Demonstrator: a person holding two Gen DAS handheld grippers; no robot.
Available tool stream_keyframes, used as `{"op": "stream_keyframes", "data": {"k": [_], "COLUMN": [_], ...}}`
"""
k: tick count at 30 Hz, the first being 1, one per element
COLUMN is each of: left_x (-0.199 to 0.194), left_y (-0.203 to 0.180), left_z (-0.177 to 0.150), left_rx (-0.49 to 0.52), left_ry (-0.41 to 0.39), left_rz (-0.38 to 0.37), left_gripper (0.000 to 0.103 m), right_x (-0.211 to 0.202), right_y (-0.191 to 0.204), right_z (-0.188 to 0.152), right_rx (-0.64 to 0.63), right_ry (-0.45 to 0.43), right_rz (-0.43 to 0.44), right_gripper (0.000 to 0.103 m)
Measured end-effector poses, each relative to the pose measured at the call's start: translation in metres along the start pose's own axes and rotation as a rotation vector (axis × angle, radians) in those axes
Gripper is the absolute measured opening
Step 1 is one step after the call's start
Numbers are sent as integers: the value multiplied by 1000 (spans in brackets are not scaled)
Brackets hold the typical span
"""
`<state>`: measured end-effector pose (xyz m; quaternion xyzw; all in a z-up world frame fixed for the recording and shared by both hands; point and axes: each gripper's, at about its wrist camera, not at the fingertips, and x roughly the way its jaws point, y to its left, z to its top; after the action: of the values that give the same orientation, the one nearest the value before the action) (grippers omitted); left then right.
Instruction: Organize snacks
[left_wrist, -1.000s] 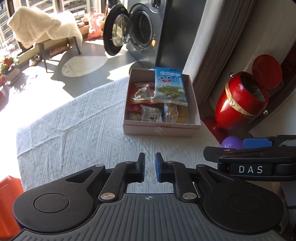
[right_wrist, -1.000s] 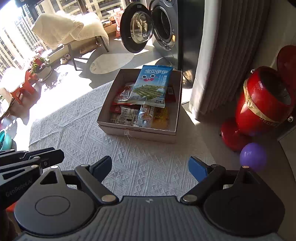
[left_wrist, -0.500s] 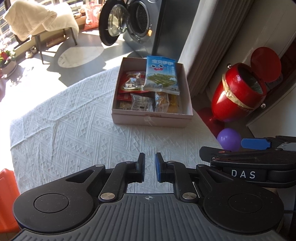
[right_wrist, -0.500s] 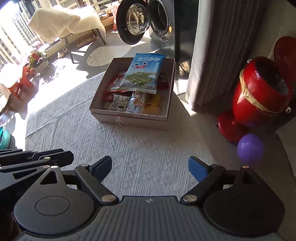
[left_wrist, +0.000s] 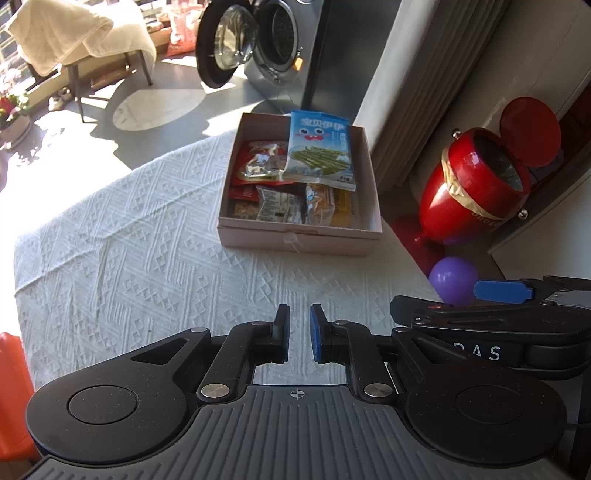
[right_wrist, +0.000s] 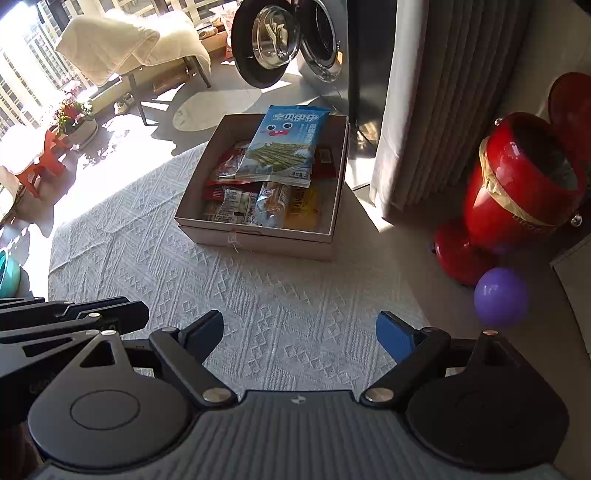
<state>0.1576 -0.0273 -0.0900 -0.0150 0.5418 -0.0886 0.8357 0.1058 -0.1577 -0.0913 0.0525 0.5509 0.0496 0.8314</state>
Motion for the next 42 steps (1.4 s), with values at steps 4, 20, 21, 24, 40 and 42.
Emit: {"op": "stream_keyframes", "data": {"k": [4,20,21,24,40,42], "left_x": [1,4,4,4,5,6], "left_y": [2,2,2,3,4,6], "left_z": [0,-1,-1,-2,-4,-6], "left_rx": [-8,-13,-14,-16,-7,4], "left_ry": [4,14,15,16,-3,-18], "left_rz": [-5,-14,-14,-13,-32,-24], "left_gripper": [15,15,15,15,15,15], "right_x": [1,3,3,4,9,12], "right_y": [0,-1,-1,-2,-3,-3], "right_z": [0,-2,-2,-2,-3,-4], "right_rx": [0,13,13,11,22,23], "right_ry": [2,10,9,11,18,19], "right_rz": [3,-1,-2,-4,-16,-20], "right_gripper": [90,90,90,90,90,90]}}
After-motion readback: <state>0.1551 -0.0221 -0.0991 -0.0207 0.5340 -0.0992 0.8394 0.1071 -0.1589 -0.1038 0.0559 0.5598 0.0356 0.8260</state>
